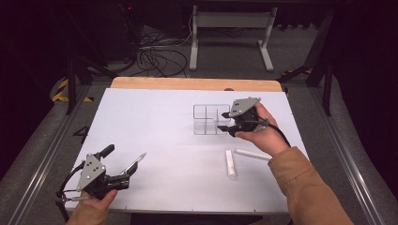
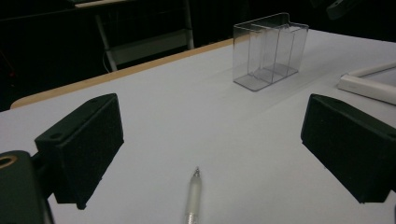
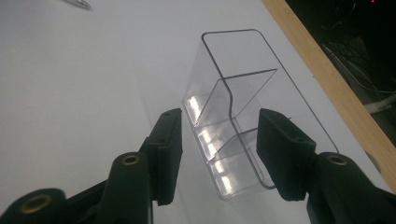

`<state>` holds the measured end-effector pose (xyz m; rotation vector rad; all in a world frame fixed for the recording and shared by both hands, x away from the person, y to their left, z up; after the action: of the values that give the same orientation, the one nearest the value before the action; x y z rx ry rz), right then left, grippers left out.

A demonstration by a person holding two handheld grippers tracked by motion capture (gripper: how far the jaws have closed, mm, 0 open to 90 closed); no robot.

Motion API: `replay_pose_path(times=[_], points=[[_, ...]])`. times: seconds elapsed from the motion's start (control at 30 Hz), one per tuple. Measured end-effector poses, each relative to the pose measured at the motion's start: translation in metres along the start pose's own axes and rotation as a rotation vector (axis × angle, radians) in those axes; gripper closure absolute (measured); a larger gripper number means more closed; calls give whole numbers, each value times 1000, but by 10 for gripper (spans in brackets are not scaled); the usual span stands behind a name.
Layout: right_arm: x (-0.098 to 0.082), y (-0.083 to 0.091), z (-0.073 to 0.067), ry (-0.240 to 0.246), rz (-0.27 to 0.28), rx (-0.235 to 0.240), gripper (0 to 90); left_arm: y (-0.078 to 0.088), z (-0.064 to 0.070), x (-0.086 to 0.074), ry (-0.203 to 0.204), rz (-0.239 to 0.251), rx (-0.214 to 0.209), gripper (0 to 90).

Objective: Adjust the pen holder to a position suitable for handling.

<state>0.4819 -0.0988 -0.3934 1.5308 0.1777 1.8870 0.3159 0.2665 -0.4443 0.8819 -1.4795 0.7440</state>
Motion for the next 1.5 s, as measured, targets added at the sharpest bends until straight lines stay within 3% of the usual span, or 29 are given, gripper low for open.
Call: replay_pose_path(times=[0.23,0.37,0.9,1.3,1.5], points=[[0,-17,4,-29,-28,18,522,0,0,0,-1,-2,-2,66],[-1,-26,6,-20,-67,27,545,0,0,0,0,-1,-3,66],[-6,-60,11,-15,-137,63,581,0,0,-1,0,0,-5,74],[-12,-75,9,-10,-178,82,607,0,0,-1,-1,-1,-7,77],[-14,-80,8,7,-208,97,670,0,0,-1,1,-2,-6,77]])
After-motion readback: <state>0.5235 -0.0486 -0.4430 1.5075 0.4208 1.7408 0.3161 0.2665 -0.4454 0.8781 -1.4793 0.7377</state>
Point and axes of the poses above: each handheld gripper's, and its own axes: y roughly backward along the jaws, x roughly out of its top, z roughly to its right, the point moved 5 cm from there along -y, roughly forward along the jaws, and after that the axes turned 11 degrees about z, right-handed, at the moved point
